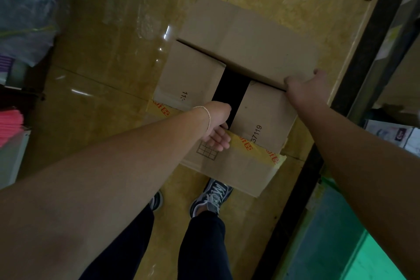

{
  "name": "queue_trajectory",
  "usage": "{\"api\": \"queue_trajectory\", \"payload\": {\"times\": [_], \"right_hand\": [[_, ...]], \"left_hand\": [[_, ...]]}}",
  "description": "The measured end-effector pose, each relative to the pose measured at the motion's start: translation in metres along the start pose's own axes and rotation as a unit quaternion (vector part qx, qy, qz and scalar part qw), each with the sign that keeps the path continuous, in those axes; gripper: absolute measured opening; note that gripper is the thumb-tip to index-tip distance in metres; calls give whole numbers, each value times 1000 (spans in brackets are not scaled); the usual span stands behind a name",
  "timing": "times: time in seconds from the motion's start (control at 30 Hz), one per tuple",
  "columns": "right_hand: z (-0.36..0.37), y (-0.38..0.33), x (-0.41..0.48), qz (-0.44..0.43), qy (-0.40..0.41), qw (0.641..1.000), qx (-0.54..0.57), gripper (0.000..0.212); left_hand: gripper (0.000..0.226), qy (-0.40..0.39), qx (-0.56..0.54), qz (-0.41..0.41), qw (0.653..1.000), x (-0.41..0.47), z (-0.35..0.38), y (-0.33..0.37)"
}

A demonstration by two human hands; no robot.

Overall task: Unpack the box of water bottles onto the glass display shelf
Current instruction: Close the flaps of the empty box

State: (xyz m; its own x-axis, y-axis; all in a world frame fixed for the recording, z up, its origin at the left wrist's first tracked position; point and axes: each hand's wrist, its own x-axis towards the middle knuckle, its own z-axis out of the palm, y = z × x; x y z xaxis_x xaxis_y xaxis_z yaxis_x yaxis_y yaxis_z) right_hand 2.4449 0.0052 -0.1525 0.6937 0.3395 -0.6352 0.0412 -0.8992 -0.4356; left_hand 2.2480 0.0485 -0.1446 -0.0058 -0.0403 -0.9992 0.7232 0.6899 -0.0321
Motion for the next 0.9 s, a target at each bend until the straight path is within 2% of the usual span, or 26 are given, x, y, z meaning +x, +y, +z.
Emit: {"api": "queue_trajectory", "payload": {"times": [0.17, 0.33, 0.5, 0.73, 0.8, 0.9], "right_hand": [[-4, -2, -9, -12, -10, 1000, 16, 82], [-8, 1, -15, -32, 0, 999, 24, 76], [-17, 5, -19, -46, 7, 996, 80, 80], [-32, 11, -33, -68, 29, 982, 174, 50], [-32, 14, -40, -72, 60, 983, 157, 43], [-36, 19, -59, -122, 104, 984, 72, 39]], "left_hand": [[44, 1, 2, -1, 1000, -5, 3, -8], [46, 0, -2, 7, 1000, -7, 6, -18], [50, 1, -18, 27, 999, -9, 7, -26], [51, 31, 3, 50, 998, -19, 9, -30], [50, 26, 13, 57, 998, -25, 9, -32], [53, 29, 33, 80, 996, -33, 7, -40]]}}
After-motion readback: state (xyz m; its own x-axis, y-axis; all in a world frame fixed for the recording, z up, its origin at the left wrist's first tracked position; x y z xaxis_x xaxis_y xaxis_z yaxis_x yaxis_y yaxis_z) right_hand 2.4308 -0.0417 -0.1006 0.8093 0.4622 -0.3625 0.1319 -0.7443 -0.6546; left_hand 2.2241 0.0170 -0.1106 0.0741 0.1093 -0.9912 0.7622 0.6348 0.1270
